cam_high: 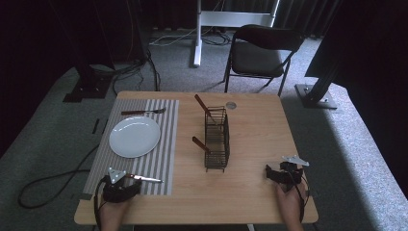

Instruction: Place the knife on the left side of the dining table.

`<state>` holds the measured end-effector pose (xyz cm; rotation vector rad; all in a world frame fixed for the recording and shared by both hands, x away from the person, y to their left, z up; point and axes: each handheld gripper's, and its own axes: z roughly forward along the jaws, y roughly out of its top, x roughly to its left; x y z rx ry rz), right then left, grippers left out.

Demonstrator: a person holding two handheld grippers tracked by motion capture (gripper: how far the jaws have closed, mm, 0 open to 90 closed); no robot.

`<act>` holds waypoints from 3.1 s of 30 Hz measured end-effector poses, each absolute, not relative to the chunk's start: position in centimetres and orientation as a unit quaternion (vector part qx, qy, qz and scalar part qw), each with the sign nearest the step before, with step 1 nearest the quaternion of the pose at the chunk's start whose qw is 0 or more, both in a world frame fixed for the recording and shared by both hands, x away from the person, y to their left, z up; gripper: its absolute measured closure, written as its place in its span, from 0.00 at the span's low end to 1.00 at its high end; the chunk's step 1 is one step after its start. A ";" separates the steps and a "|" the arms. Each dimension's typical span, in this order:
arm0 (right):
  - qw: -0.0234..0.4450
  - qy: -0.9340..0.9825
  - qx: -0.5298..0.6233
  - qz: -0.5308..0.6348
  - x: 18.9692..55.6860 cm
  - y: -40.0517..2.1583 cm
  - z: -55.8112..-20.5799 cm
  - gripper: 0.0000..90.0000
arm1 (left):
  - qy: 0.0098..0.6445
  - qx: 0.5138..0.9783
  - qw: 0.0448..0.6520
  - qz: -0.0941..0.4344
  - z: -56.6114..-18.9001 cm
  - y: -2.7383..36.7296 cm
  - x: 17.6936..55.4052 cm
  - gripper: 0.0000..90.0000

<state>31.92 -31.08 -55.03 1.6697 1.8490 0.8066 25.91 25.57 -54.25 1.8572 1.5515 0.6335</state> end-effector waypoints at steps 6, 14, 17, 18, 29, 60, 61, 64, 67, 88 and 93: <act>0.258 0.682 0.616 0.298 31.9 -31.1 -55.0 0.14 | 0.591 0.704 0.305 0.249 -54.3 24.8 26.5 0.32; 0.259 0.682 0.616 0.298 31.9 -31.1 -55.0 0.14 | 0.602 0.693 0.310 0.248 -54.3 23.8 27.4 0.30; 0.258 0.682 0.616 0.298 31.9 -31.1 -55.0 0.14 | 0.606 0.690 0.310 0.248 -54.3 23.5 27.8 0.29; 0.258 0.682 0.616 0.298 31.9 -31.1 -55.0 0.14 | 0.607 0.689 0.310 0.246 -54.3 23.5 27.9 0.29; 0.259 0.682 0.616 0.298 31.9 -31.1 -55.0 0.14 | 0.611 0.685 0.315 0.242 -54.2 23.1 28.6 0.29; 0.258 0.682 0.616 0.298 31.9 -31.1 -55.0 0.14 | 0.556 0.733 0.342 0.191 -54.0 20.8 29.0 0.29; 0.259 0.682 0.616 0.298 31.9 -31.1 -55.0 0.14 | 0.558 0.729 0.346 0.193 -54.0 21.0 28.9 0.29; 0.258 0.682 0.616 0.298 31.9 -31.1 -55.0 0.14 | 0.561 0.724 0.351 0.194 -53.9 21.5 28.4 0.29; 0.259 0.682 0.616 0.298 31.9 -31.1 -55.0 0.14 | 0.561 0.718 0.362 0.197 -53.8 22.2 27.8 0.29; 0.259 0.682 0.616 0.298 31.9 -31.1 -55.0 0.14 | 0.579 0.682 0.368 0.254 -53.8 28.7 24.8 0.29; 0.259 0.682 0.616 0.298 31.9 -31.1 -55.0 0.14 | 0.592 0.664 0.377 0.257 -53.9 30.5 24.2 0.22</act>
